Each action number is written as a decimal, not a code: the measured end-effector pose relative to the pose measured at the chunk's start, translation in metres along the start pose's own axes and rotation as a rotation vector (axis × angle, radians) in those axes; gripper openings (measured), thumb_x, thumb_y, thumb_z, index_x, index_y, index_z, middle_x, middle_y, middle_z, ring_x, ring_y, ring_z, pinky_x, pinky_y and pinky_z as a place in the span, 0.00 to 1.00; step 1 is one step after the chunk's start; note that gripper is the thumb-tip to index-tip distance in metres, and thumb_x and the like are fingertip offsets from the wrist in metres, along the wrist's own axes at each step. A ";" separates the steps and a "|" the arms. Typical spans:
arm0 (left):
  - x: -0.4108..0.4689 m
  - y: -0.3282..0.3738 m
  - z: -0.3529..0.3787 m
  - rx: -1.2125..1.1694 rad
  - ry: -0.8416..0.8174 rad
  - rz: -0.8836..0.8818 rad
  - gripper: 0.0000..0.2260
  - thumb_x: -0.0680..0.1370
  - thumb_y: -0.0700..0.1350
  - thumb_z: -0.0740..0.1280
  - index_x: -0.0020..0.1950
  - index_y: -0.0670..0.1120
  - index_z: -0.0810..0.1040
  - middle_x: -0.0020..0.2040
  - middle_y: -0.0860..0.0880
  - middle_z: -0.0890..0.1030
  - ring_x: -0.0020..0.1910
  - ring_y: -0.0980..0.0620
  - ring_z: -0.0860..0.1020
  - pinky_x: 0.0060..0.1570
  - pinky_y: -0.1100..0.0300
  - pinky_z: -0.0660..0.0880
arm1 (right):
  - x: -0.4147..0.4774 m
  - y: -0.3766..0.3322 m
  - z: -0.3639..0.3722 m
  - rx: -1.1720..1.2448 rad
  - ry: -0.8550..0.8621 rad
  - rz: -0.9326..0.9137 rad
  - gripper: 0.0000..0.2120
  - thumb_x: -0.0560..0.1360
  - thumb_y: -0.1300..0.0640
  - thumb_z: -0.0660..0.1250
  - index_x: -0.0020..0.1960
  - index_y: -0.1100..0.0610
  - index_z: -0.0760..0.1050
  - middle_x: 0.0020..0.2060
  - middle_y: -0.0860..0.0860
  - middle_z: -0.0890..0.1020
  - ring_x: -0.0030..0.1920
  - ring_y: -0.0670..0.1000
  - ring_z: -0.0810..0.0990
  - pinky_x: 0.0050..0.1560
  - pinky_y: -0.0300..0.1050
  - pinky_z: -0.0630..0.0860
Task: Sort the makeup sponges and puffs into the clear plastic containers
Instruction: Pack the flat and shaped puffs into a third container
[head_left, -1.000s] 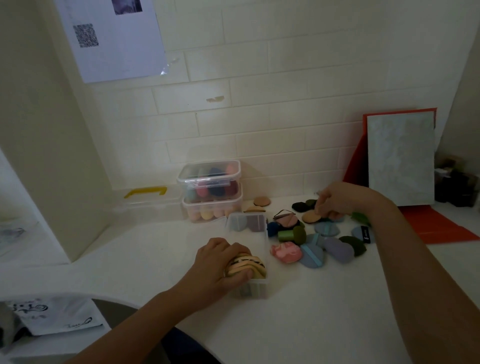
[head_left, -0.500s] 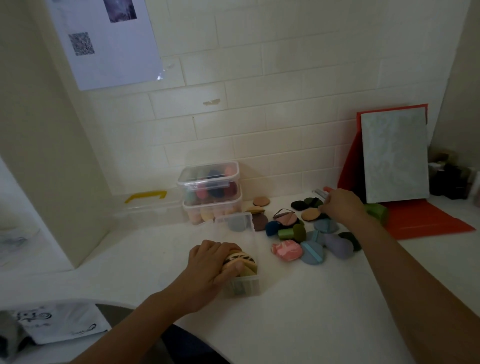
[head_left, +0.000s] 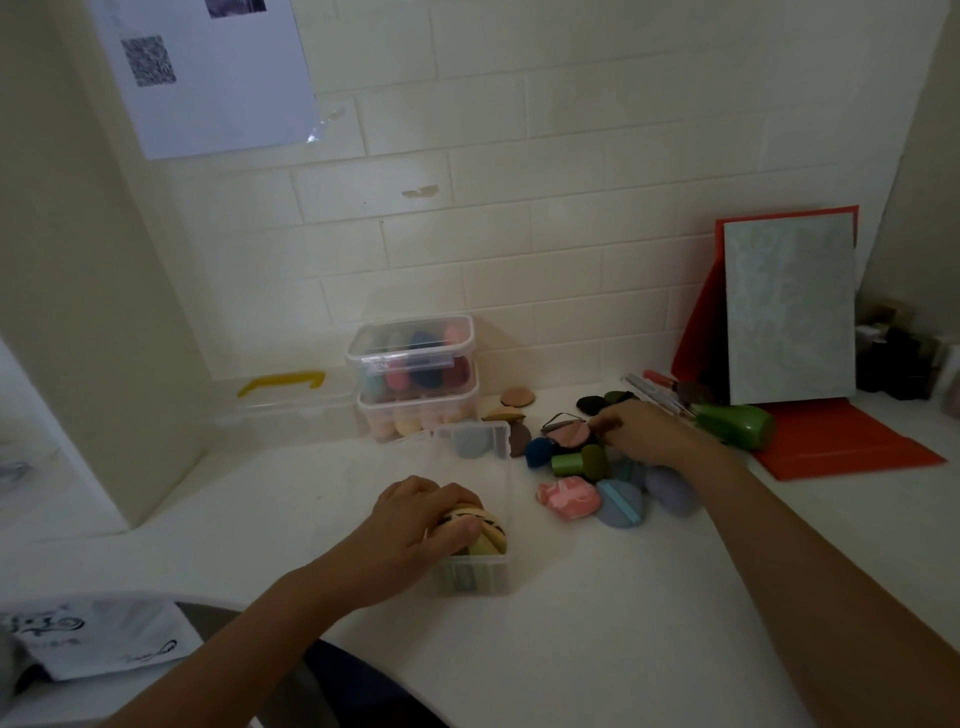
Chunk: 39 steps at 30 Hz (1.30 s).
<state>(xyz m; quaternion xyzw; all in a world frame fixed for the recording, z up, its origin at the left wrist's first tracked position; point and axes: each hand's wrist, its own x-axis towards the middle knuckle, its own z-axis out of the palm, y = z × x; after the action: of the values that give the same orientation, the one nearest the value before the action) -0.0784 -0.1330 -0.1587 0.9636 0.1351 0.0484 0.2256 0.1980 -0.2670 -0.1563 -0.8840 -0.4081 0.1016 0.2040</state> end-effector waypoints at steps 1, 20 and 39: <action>0.000 0.000 -0.001 -0.013 -0.018 -0.008 0.18 0.70 0.69 0.49 0.54 0.67 0.69 0.52 0.67 0.70 0.57 0.62 0.65 0.60 0.60 0.64 | 0.001 0.001 -0.001 0.008 0.010 0.005 0.15 0.79 0.61 0.59 0.63 0.56 0.77 0.61 0.53 0.78 0.61 0.53 0.75 0.60 0.41 0.69; 0.008 0.009 0.004 0.042 0.074 0.006 0.21 0.72 0.64 0.45 0.55 0.59 0.71 0.46 0.65 0.69 0.52 0.65 0.66 0.53 0.62 0.61 | 0.005 -0.027 0.019 0.201 -0.140 -0.095 0.14 0.72 0.45 0.70 0.36 0.54 0.74 0.28 0.48 0.74 0.31 0.45 0.71 0.31 0.37 0.64; 0.006 0.005 0.006 0.035 0.102 -0.045 0.25 0.68 0.69 0.44 0.52 0.57 0.70 0.46 0.60 0.70 0.49 0.60 0.68 0.54 0.62 0.67 | 0.005 -0.042 0.036 0.368 0.068 -0.124 0.15 0.78 0.49 0.64 0.58 0.56 0.79 0.51 0.52 0.82 0.48 0.46 0.78 0.41 0.35 0.71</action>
<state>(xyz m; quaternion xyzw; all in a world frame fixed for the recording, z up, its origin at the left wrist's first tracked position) -0.0705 -0.1385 -0.1619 0.9604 0.1690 0.0898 0.2025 0.1609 -0.2286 -0.1700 -0.8078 -0.4292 0.1318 0.3820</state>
